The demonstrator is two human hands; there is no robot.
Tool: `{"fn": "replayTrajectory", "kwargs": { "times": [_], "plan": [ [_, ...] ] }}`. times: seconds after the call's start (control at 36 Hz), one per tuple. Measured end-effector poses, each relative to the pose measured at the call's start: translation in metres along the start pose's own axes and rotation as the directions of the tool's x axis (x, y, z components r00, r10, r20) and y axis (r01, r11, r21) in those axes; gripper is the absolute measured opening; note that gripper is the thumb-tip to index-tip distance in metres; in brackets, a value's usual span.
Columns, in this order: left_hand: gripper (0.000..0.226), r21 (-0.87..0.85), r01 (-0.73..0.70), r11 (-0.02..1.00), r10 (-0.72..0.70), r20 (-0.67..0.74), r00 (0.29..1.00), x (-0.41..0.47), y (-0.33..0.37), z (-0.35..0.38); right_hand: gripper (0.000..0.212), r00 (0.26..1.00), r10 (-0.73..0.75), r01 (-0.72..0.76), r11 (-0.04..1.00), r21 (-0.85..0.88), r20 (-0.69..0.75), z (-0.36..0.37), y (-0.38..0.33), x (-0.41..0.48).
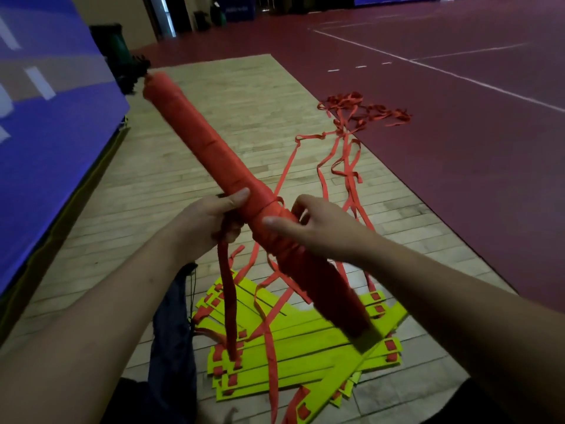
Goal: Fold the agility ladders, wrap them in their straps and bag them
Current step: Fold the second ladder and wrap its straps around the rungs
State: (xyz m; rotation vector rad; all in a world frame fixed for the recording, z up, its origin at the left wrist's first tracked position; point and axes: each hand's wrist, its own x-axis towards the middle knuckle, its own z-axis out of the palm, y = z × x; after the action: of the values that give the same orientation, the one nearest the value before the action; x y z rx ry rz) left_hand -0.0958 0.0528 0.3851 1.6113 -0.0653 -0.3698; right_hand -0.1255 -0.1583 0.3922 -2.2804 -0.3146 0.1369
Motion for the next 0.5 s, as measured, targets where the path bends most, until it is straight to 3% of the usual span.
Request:
{"fn": "replayTrajectory", "kwargs": {
  "times": [0.06,0.11,0.14,0.19,0.25,0.33,0.44,0.5],
  "plan": [
    [0.054,-0.062,-0.022,0.998,0.025,0.049,0.998,-0.002,0.003,-0.001,0.058,0.990,0.060,-0.100,0.936,0.339,0.126,-0.007,0.001,0.004],
    [0.086,-0.082,-0.058,0.995,0.067,0.116,0.991,-0.003,0.005,0.001,0.057,0.925,0.048,-0.288,0.736,0.613,0.378,-0.007,0.001,0.003],
    [0.096,-0.075,-0.071,0.995,0.082,0.154,0.985,-0.004,0.005,0.002,0.054,0.868,-0.003,-0.382,0.633,0.673,0.496,-0.006,0.000,0.000],
    [0.084,-0.049,-0.081,0.996,0.090,0.215,0.973,-0.004,0.005,0.005,0.042,0.781,-0.098,-0.476,0.545,0.690,0.617,0.001,-0.005,-0.005],
    [0.079,-0.027,-0.076,0.997,0.080,0.243,0.967,-0.006,0.006,0.008,0.025,0.811,-0.069,-0.440,0.582,0.684,0.581,0.007,-0.011,-0.008],
    [0.086,-0.009,-0.007,1.000,0.008,0.202,0.979,-0.004,0.010,0.007,0.018,0.931,0.077,-0.309,0.685,0.659,0.356,0.010,-0.013,-0.002],
    [0.050,0.283,0.097,0.954,-0.155,0.191,0.969,-0.011,0.010,-0.005,0.027,0.971,0.151,-0.223,0.847,0.482,0.186,0.007,-0.011,0.006],
    [0.038,0.283,0.125,0.951,-0.189,0.213,0.959,-0.013,0.009,-0.006,0.030,0.979,0.166,-0.196,0.921,0.337,0.115,0.007,-0.008,0.006]
  ]
}}
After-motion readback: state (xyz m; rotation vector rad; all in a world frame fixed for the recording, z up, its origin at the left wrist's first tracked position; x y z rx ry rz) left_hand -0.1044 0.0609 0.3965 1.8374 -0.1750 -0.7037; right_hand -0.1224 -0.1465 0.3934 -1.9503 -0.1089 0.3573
